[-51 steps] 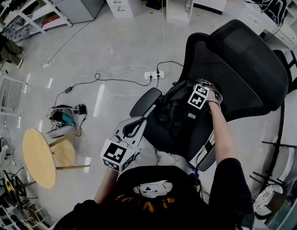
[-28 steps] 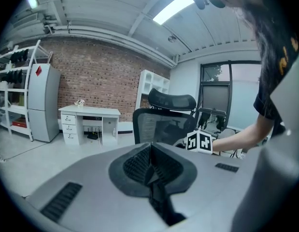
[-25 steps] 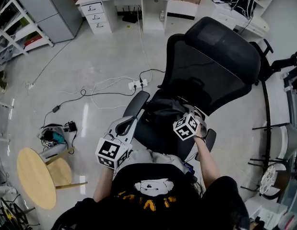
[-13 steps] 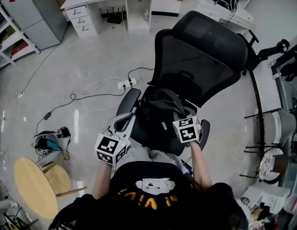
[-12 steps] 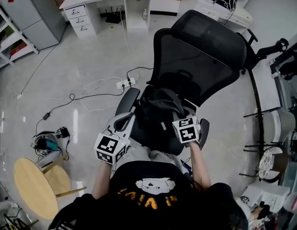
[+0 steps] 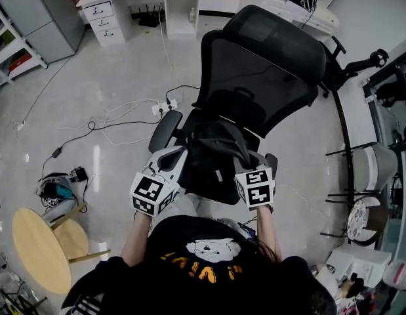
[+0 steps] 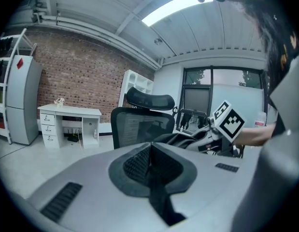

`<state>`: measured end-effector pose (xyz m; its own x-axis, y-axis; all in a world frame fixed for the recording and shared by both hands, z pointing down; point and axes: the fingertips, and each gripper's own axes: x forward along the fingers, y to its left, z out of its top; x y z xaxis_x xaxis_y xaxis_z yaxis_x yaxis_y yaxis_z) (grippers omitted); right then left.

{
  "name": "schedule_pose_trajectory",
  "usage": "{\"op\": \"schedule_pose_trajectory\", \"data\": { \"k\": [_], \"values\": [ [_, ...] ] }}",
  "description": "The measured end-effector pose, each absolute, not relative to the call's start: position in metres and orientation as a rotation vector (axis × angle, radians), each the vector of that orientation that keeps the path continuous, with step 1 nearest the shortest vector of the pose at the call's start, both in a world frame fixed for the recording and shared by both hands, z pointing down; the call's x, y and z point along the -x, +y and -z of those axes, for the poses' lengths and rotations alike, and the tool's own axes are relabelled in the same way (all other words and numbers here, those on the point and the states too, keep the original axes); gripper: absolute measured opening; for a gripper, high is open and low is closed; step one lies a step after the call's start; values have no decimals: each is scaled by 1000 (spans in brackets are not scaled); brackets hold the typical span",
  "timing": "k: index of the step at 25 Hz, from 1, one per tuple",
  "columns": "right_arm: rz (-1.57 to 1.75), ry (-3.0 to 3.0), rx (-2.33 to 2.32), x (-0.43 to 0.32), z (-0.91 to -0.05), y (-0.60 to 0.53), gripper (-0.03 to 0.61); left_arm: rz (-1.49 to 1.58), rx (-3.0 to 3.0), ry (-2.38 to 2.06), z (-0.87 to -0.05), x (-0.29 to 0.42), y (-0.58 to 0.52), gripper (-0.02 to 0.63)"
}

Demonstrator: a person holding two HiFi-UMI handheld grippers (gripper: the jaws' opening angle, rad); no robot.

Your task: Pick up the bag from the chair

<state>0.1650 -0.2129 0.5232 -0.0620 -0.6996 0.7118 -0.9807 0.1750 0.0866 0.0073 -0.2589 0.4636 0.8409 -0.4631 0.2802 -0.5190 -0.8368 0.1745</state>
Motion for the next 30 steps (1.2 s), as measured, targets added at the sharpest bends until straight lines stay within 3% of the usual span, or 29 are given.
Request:
{"op": "schedule_pose_trajectory", "data": {
  "k": [30],
  "values": [
    [-429,-2073,-1293,-135,-524,-2,64,-381,-2715,-1062,-448,0,3,8]
  ]
}}
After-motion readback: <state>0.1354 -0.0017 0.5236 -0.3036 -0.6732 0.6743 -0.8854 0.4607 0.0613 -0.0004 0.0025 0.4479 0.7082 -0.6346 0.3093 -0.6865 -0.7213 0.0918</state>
